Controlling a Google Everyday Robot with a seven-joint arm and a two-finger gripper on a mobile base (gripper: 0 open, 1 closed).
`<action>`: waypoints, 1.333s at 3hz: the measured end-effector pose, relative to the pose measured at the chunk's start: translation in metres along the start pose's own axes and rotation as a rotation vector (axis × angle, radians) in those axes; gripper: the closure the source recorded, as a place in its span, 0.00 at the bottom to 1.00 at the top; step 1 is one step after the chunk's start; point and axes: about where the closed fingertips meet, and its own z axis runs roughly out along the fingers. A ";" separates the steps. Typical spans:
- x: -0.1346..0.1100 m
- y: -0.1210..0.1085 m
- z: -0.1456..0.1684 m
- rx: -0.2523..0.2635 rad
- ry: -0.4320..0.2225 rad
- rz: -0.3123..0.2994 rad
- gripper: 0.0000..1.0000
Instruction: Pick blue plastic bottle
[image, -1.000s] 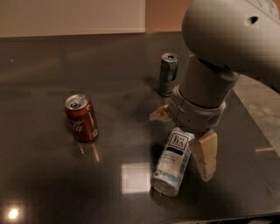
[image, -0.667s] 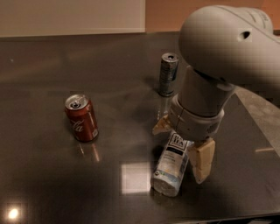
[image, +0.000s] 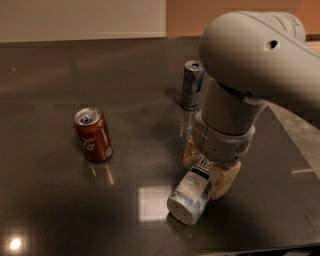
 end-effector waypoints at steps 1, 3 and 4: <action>0.000 -0.008 -0.016 0.004 -0.021 0.050 0.88; -0.011 -0.030 -0.072 0.063 -0.045 0.116 1.00; -0.025 -0.041 -0.099 0.092 -0.057 0.103 1.00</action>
Offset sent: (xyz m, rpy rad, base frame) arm 0.0249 0.0079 0.0701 0.0491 0.0300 -0.1846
